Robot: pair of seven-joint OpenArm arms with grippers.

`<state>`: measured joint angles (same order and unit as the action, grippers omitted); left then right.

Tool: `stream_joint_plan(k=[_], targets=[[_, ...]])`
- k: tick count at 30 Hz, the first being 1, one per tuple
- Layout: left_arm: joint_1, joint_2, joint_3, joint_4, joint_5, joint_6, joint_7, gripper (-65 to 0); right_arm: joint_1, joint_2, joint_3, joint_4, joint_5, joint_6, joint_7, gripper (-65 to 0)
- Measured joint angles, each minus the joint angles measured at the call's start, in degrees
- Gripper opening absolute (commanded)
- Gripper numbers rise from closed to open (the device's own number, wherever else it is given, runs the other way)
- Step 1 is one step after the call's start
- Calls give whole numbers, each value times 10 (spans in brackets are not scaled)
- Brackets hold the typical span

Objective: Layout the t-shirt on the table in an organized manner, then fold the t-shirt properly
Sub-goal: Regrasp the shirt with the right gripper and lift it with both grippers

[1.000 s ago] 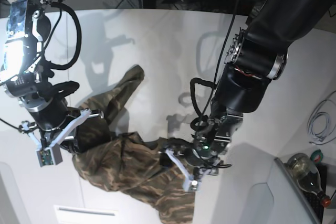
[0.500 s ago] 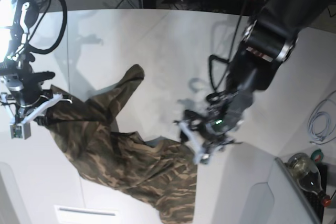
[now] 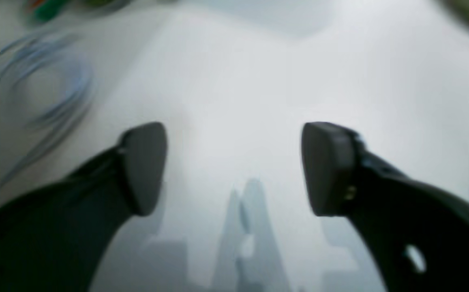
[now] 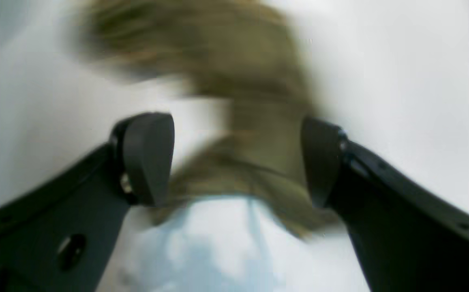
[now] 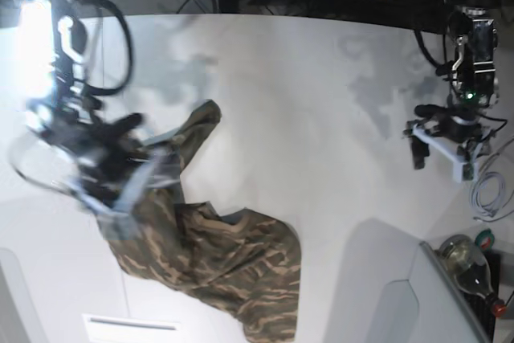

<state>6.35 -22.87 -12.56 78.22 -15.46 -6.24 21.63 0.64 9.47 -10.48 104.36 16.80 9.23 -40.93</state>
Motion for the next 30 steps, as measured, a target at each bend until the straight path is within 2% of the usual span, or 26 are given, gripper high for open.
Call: stream_joint_plan(k=[2, 3, 6, 9, 12, 15, 17, 19, 24, 26, 30], targets=[[12, 3, -19, 0, 0, -2, 0, -117, 65, -6, -80, -86, -7, -5, 30, -189], [18, 4, -28, 2, -1, -2, -5, -117, 98, -6, -111, -132, -4, -5, 27, -189], [35, 8, -37, 3, 0, -2, -2, -117, 171, -19, -184, -274, -19, -14, 74, -189], [56, 12, -36, 17, -2, -7, 1, -117, 237, -70, -211, -441, -16, -8, 144, -189], [67, 10, -35, 38, 0, -6, 3, -117, 305, -119, -237, -613, -6, -4, 259, -186], [72, 16, -37, 54, 0, -6, -5, -117, 352, -148, -245, -767, -14, -11, 355, -186], [81, 18, -37, 62, 0, -6, -4, -117, 370, -156, -245, -838, -13, -12, 398, -186], [93, 17, -37, 65, 1, -6, -3, -117, 385, -158, -245, -877, -13, -12, 416, -186], [97, 17, -38, 63, 0, -6, 0, -117, 396, -160, -244, -883, -13, -13, 430, -192], [96, 17, -37, 63, 0, -6, -2, -117, 394, -161, -244, -883, -13, -12, 429, -242], [97, 18, -36, 64, 0, -6, -2, -117, 392, -161, -244, -885, -13, -12, 427, -405]])
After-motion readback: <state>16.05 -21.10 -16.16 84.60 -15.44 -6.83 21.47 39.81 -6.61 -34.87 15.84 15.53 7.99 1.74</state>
